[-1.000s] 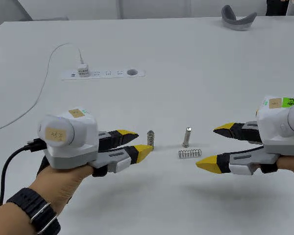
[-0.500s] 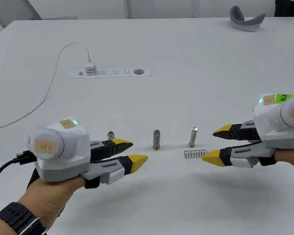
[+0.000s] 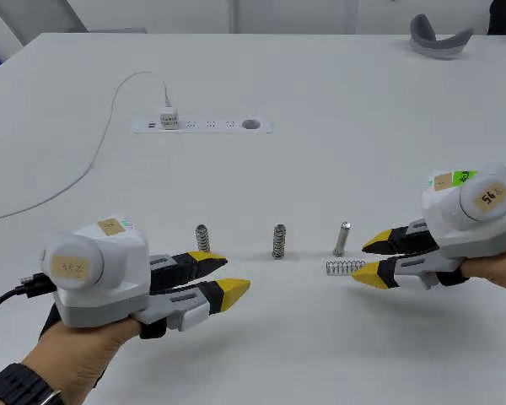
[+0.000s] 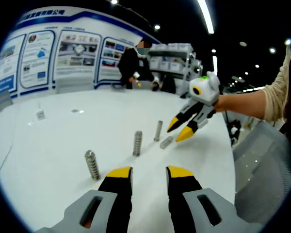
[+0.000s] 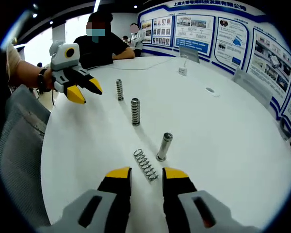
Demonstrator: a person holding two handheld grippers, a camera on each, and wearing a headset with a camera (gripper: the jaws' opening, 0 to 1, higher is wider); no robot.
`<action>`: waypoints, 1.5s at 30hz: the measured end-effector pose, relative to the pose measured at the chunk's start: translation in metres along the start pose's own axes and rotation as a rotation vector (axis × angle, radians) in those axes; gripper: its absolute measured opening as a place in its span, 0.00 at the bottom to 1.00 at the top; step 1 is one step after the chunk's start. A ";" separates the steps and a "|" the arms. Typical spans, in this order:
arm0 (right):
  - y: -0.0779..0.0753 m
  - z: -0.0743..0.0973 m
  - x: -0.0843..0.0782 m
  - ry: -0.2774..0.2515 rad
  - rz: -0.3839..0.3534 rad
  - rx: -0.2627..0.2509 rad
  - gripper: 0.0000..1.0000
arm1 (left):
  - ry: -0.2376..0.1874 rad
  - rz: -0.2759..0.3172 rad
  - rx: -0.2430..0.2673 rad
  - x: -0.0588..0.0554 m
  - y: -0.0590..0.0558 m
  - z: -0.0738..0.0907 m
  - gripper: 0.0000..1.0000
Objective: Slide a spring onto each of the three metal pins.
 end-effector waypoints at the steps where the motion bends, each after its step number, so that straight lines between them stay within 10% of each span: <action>1: -0.001 -0.002 0.000 0.005 0.006 0.004 0.26 | 0.002 0.003 0.000 -0.001 0.000 0.001 0.28; 28: 0.006 -0.016 -0.003 0.122 0.122 0.107 0.13 | 0.020 0.001 -0.048 -0.004 -0.004 -0.006 0.22; 45: 0.018 0.002 0.016 0.074 0.225 0.135 0.11 | 0.053 -0.020 -0.112 -0.002 -0.009 -0.033 0.24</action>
Point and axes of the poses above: the centre of the closed fingertips' face, and the gripper's own axes: z roughly backward along the fingers, y roughly to its left, x roughly out of its top, the point moved 10 cm from there along z, roughly backward along the fingers, and after that the axes turned 14 degrees about -x, right-handed, at the moved point
